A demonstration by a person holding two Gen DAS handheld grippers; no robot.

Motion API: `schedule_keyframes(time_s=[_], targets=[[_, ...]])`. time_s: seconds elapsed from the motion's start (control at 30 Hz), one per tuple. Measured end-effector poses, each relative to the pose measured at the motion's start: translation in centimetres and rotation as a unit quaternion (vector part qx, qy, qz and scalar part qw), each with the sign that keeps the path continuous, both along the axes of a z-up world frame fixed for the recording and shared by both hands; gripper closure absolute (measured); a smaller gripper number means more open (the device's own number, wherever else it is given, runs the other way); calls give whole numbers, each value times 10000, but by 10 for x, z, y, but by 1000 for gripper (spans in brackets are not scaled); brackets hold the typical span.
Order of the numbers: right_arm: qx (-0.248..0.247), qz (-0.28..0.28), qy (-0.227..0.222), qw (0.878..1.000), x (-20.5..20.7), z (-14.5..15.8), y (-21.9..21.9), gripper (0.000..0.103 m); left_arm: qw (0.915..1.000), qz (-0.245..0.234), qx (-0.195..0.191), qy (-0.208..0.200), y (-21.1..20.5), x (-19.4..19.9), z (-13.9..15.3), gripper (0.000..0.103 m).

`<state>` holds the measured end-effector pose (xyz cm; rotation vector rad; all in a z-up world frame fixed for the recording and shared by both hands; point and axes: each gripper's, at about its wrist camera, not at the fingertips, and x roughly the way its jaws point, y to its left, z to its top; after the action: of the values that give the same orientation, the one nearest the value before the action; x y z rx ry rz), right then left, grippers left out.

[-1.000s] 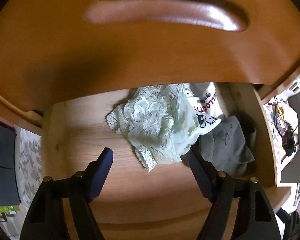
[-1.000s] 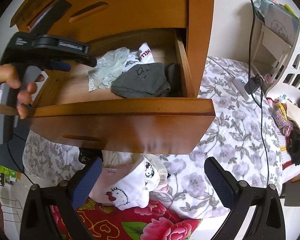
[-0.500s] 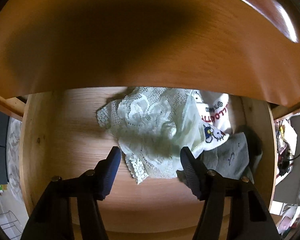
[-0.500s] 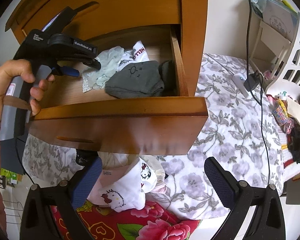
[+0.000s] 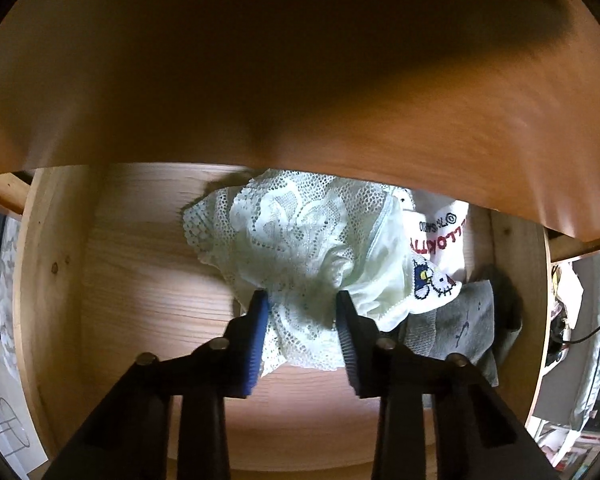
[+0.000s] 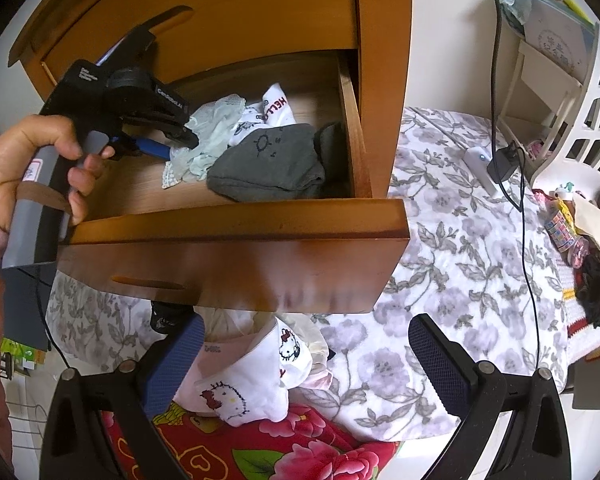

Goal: Organize soft objects
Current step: 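Close the left gripper on the pale green lace garment, then lift the lace garment up out of the drawer with the left gripper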

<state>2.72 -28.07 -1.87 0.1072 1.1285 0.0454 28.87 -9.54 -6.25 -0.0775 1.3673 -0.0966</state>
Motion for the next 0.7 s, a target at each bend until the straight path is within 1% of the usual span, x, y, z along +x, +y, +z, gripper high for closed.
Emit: schedule_keyframes(time_s=[0.03,0.2,0.37,0.53,0.7], targets=[[1,2,1,10000,0,0,0,0,10000,12,-16,18,1,1,-1,74],[1,7,-11,10000,0,1,0,0,9999,54,-93,63,12,5,-7,92],[-12,-19,-44,10000,-2,5,0,0,9999,14,-115,-10,21,1,-7,97],[-11,25,-90,10000,-6,10,5,0,9998,11,-188,-53,30,-9,-5,98],[-37,17,-138,9999,-11,16,8,0,9993,15,-363,-109,47,-27,2,98]])
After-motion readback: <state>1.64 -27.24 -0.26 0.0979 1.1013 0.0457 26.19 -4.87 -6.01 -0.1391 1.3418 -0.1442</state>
